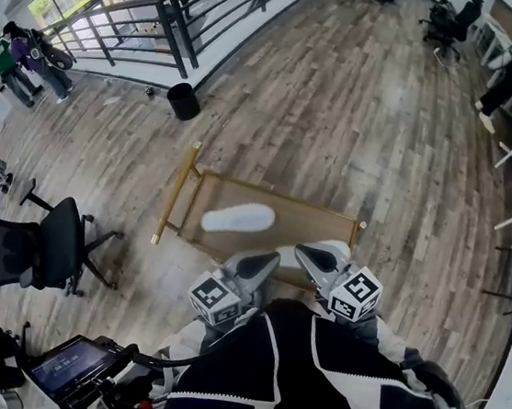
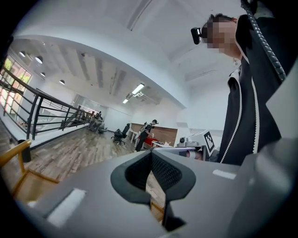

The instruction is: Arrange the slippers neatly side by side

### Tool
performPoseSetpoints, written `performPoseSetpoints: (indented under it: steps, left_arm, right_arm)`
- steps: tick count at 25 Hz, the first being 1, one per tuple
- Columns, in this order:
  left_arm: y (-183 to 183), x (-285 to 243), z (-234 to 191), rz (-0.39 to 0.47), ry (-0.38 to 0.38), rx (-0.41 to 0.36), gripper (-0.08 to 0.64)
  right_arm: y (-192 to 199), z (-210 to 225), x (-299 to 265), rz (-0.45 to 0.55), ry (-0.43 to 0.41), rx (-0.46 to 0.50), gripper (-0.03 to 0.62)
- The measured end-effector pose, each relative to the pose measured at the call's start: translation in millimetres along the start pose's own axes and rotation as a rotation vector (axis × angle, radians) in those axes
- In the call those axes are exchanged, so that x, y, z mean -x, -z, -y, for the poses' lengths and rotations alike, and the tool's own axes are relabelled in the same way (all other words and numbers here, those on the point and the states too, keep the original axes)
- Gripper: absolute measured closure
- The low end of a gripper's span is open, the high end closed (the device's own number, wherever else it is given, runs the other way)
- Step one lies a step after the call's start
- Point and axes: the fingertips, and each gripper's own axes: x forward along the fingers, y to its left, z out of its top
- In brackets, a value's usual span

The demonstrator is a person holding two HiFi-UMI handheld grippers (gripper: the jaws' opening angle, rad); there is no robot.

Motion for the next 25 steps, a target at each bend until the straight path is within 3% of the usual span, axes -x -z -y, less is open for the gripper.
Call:
performPoseSetpoints:
  steps: [9, 16, 21, 25]
  left_arm:
    - [-10, 15, -61, -0.083, 0.177, -0.005, 0.540]
    - [-10, 17, -76, -0.115, 0.260, -0.029, 0.540]
    - [-3, -4, -68, -0.132, 0.229, -0.075, 0.540]
    - [26, -6, -96, -0.231, 0.154, -0.140, 0.540]
  right_arm:
    - [-6, 10, -60, 0.065, 0.187, -0.005, 0.588]
    - [-5, 7, -70, 0.077, 0.258, -0.009, 0.588]
    - [-14, 13, -47, 0.088, 0.240, 0.007, 0.588]
    - [-20, 20, -42, 0.073, 0.245, 0.012, 0.588]
